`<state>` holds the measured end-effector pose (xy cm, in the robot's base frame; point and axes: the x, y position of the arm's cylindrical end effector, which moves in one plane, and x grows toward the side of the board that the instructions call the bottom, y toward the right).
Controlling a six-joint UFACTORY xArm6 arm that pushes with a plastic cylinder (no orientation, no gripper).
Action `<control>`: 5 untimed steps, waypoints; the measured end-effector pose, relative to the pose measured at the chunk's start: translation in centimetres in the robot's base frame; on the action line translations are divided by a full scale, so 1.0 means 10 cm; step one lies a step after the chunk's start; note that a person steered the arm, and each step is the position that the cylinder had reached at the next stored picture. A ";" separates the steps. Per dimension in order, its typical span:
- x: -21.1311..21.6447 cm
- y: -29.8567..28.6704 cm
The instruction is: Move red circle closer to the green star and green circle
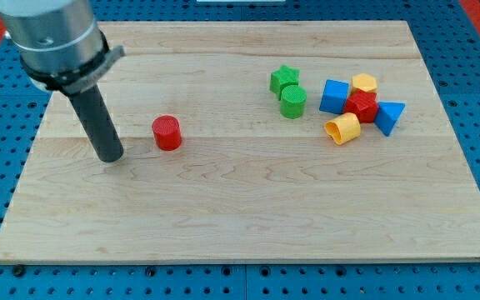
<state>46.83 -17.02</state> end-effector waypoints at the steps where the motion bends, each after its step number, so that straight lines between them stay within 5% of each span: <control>1: -0.20 0.79; 3: -0.40 0.93; 5: -0.51 2.09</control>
